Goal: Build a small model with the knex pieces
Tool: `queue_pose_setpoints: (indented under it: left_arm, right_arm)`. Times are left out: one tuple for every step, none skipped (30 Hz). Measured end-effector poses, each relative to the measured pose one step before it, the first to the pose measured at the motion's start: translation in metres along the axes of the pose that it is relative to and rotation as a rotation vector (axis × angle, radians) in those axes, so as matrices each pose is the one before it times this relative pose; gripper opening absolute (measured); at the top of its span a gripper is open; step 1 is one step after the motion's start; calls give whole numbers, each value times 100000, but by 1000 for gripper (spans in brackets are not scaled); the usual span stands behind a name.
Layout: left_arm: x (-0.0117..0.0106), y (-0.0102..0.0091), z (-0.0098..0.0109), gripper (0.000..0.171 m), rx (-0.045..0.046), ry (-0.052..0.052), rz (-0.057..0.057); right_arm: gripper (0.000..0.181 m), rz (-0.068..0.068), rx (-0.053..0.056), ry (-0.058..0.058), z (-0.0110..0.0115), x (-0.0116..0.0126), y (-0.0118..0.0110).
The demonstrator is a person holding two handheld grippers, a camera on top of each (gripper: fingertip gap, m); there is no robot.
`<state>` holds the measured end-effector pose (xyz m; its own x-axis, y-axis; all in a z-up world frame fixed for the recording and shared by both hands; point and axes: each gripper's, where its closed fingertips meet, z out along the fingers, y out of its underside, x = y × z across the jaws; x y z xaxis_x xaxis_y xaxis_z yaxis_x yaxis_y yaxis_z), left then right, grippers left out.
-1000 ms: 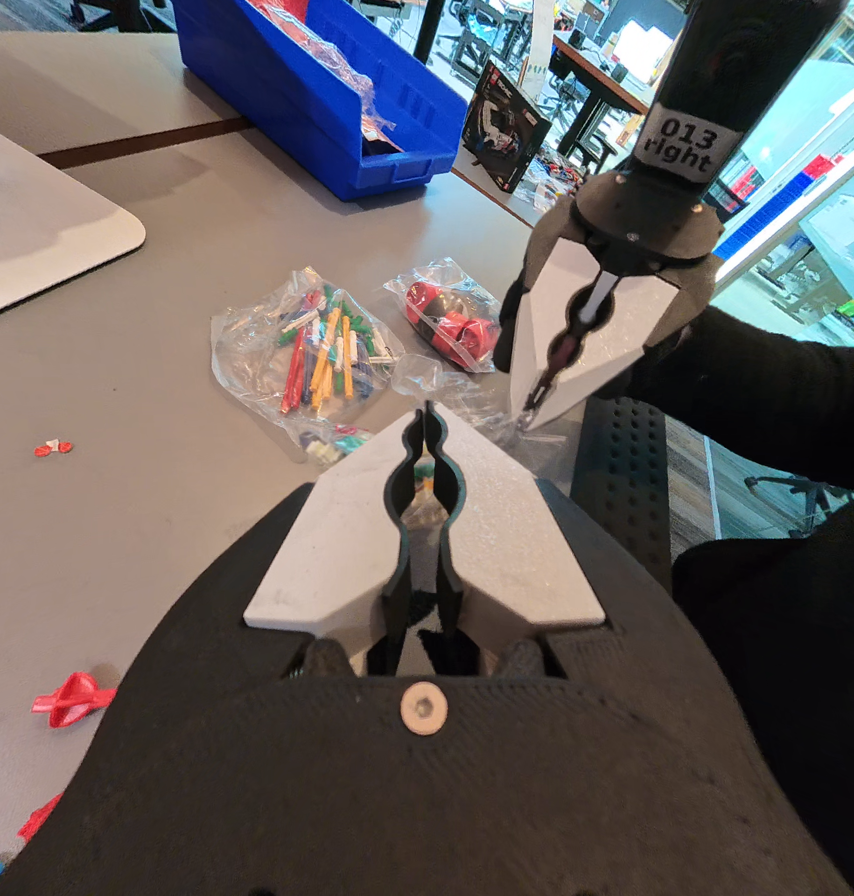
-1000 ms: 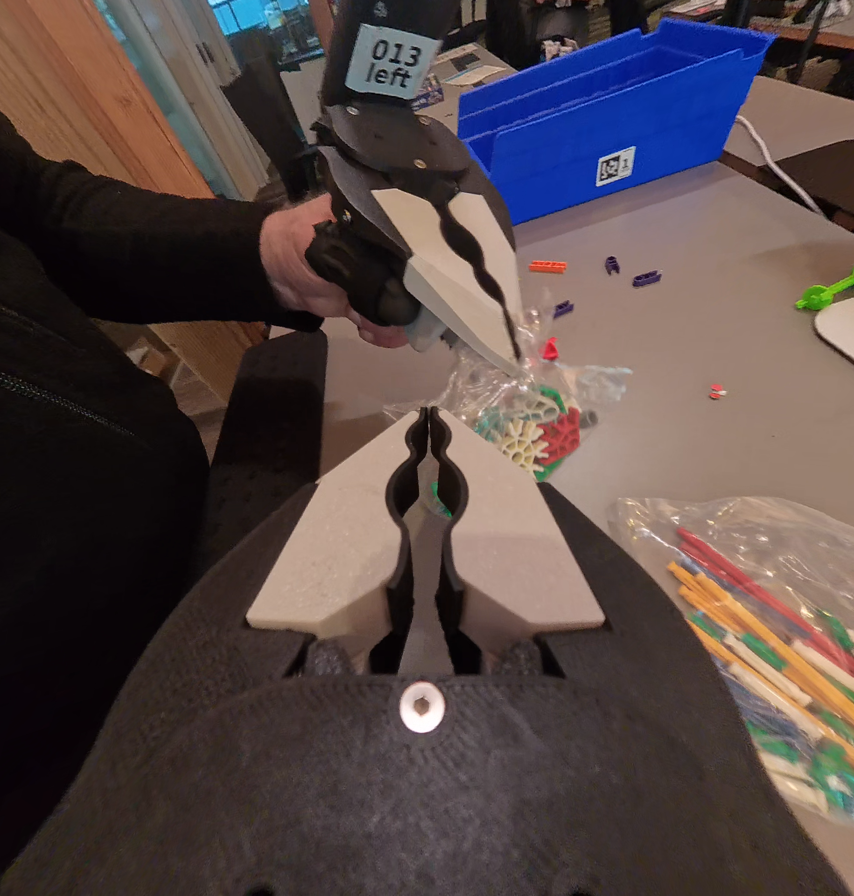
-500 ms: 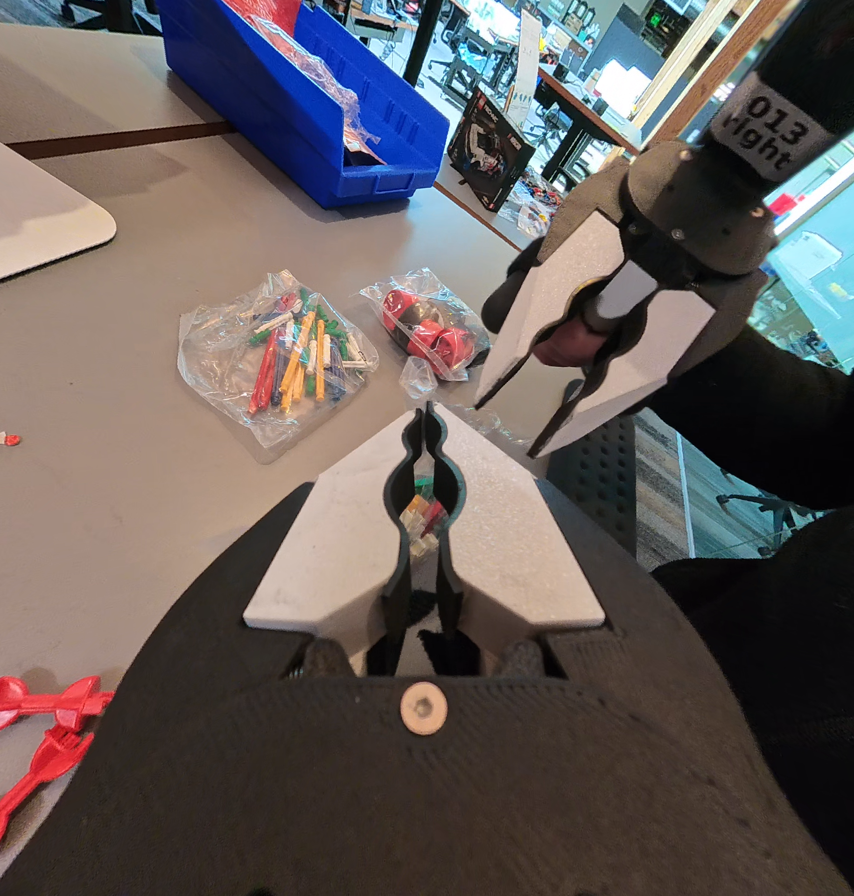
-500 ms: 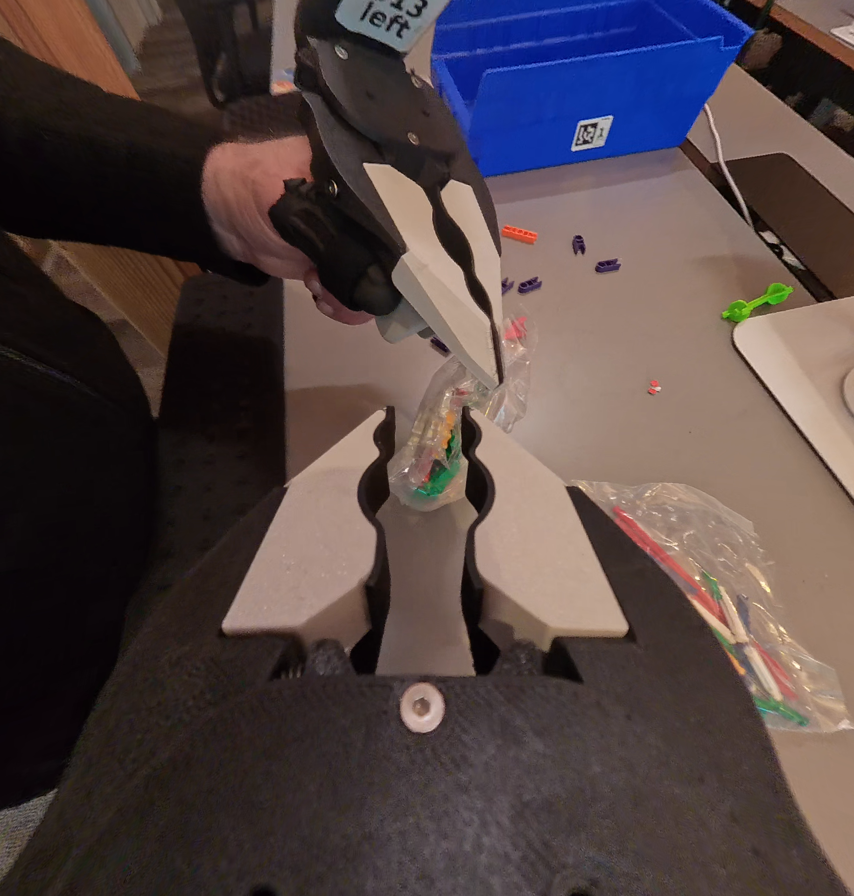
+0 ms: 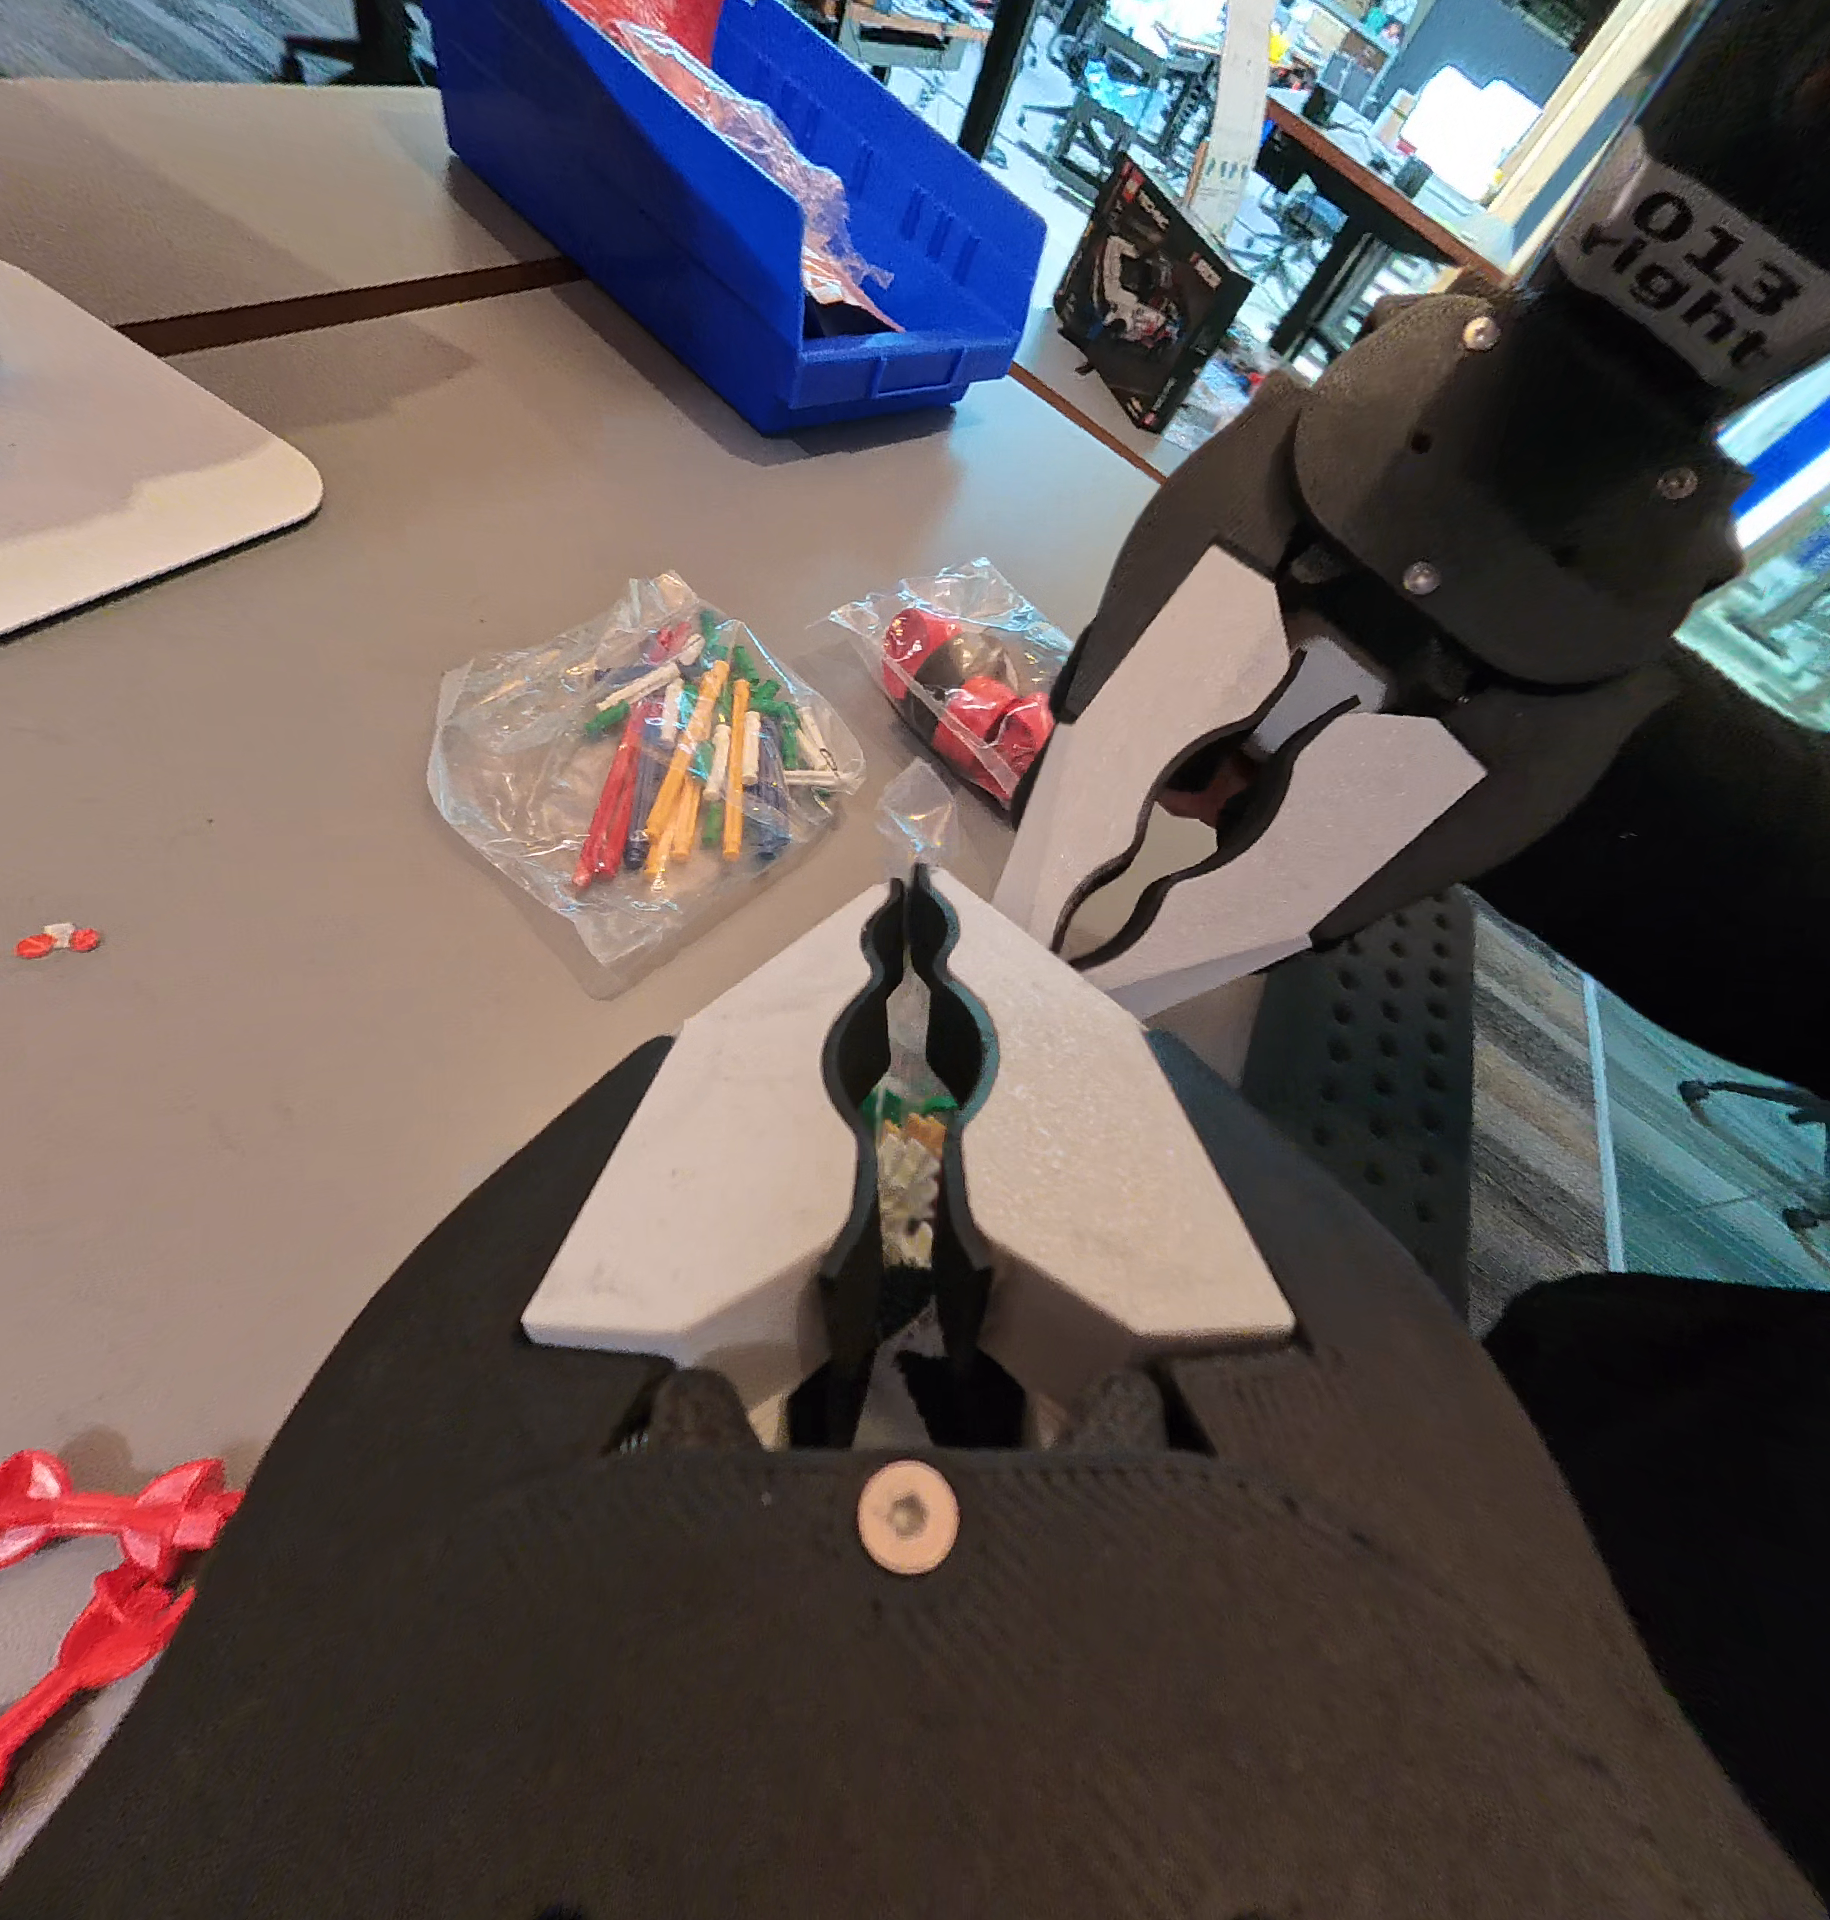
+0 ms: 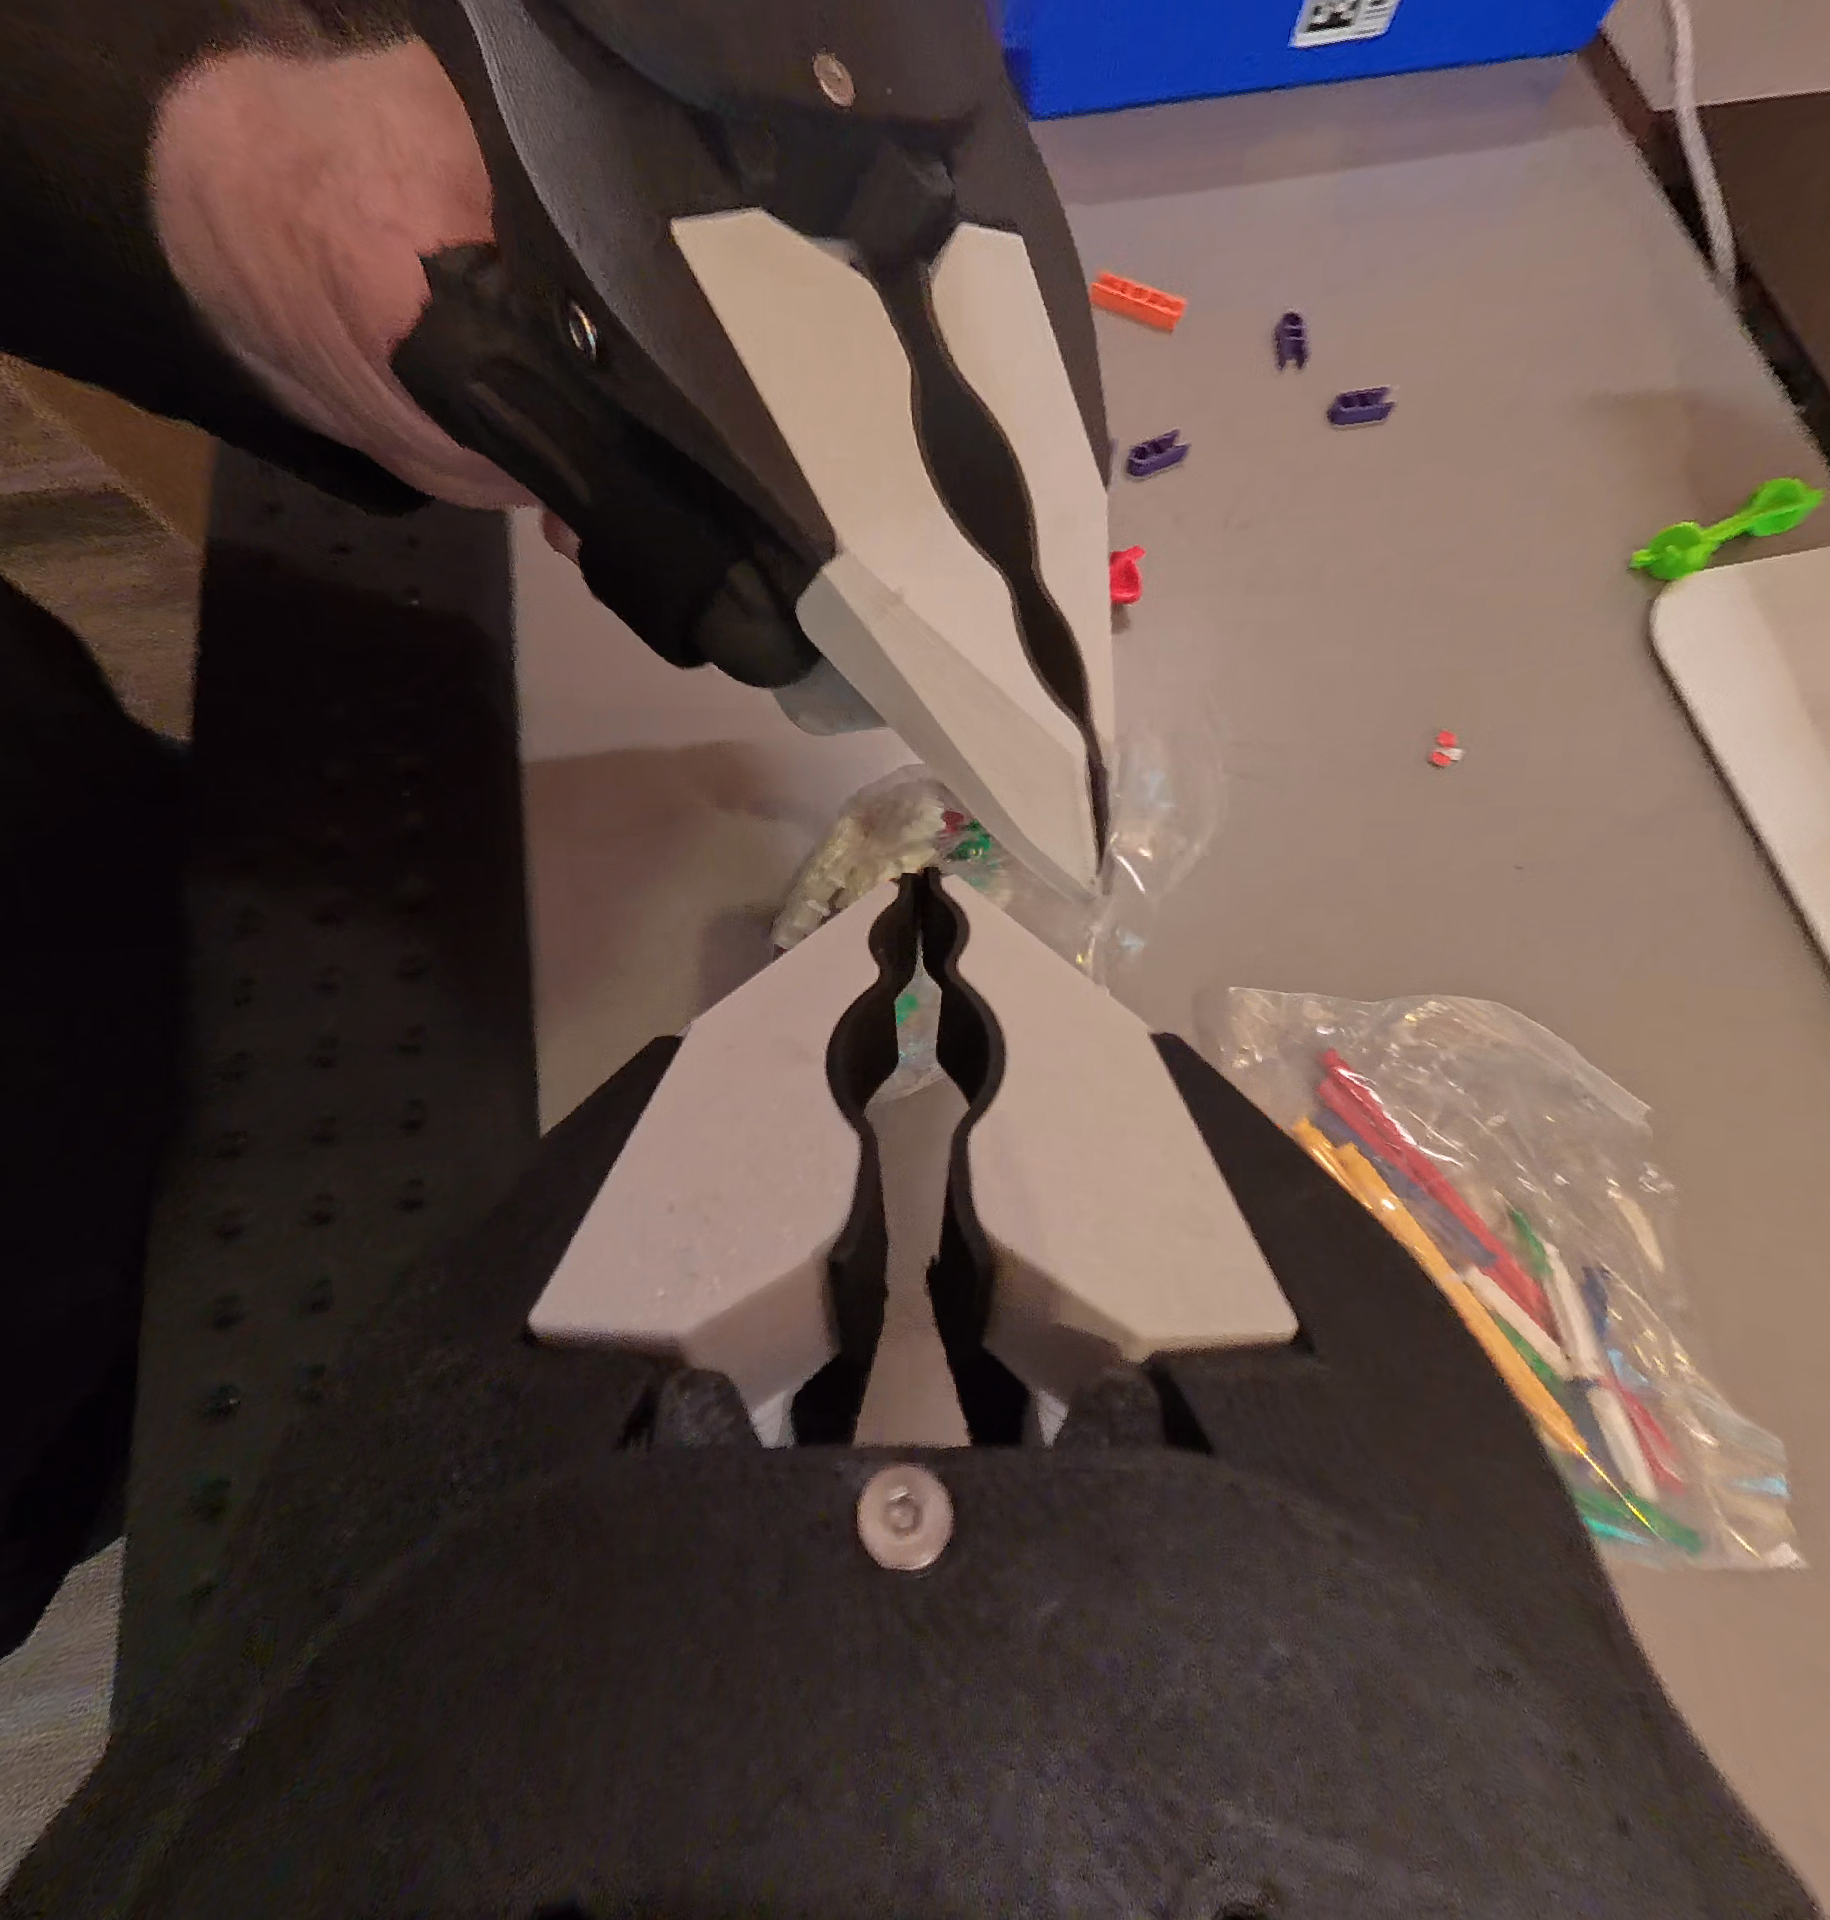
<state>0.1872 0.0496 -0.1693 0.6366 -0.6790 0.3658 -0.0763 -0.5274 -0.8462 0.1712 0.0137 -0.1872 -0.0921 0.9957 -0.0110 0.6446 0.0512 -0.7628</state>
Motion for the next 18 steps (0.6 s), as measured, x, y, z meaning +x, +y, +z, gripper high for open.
queue_pose_setpoints:
  left_arm:
    - [-280,59,174,0,-63,-2006,541]
    - [-66,50,237,0,188,-410,278]
    - [-125,64,209,0,347,-367,-248]
    - [-286,127,189,0,-293,-1168,-442]
    - [-130,313,253,0,-1114,-388,552]
    - [-116,123,181,0,602,-436,468]
    - [-243,83,161,0,304,-672,-1111]
    - [-65,246,247,0,-945,193,237]
    - [-162,117,234,0,212,-1013,952]
    - [-145,8,254,0,721,-509,-378]
    - [-26,-43,413,0,352,457,238]
    - [-179,170,541,0,-1202,-661,1123]
    - [-274,209,454,0,-662,-450,739]
    - [-282,391,249,0,-1311,900,-460]
    - [-589,14,19,0,610,-639,-1683]
    - [-462,-127,146,0,148,293,-1891]
    - [-407,-79,240,0,-792,130,-545]
    - [-560,-205,28,0,275,-1412,169]
  right_arm:
    - [0,587,237,-2812,200,-34,75]
    - [0,1144,1084,-3857,167,-170,-66]
    - [0,1253,1387,-4008,182,-155,-25]
    - [0,376,191,-2756,262,7,242]
    - [0,870,683,-4126,242,-219,173]
    - [0,1081,1662,-3998,198,-219,29]
    - [0,1088,1300,-2869,198,-74,103]
    - [0,895,919,-2864,197,-125,144]
    - [0,909,1343,-3118,209,-190,46]
    - [0,176,583,-4932,375,-604,125]
    - [0,-1203,-734,-4593,704,-793,192]
    - [0,-1106,-1896,627,850,-34,259]
    - [0,326,-1247,1571,532,313,271]
    - [0,1631,1547,-1041,123,-56,12]
    - [0,229,897,-937,60,-284,78]
    - [0,-732,-894,305,230,-267,224]
    - [0,-418,-847,-641,265,-442,173]
    - [0,-904,-923,-1031,259,-630,209]
